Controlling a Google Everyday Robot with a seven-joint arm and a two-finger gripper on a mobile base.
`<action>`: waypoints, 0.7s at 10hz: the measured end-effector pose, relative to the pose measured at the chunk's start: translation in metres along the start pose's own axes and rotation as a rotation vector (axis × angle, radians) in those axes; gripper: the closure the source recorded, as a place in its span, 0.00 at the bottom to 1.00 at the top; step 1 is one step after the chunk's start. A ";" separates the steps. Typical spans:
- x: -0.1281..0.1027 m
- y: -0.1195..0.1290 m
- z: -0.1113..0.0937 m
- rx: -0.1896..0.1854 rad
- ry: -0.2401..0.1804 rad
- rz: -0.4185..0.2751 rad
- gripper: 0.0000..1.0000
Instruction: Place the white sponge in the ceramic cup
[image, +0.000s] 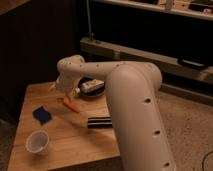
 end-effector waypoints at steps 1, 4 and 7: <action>-0.013 -0.010 0.006 -0.005 -0.009 -0.097 0.20; -0.024 -0.017 0.009 -0.009 -0.014 -0.194 0.20; -0.024 -0.017 0.009 -0.010 -0.012 -0.198 0.20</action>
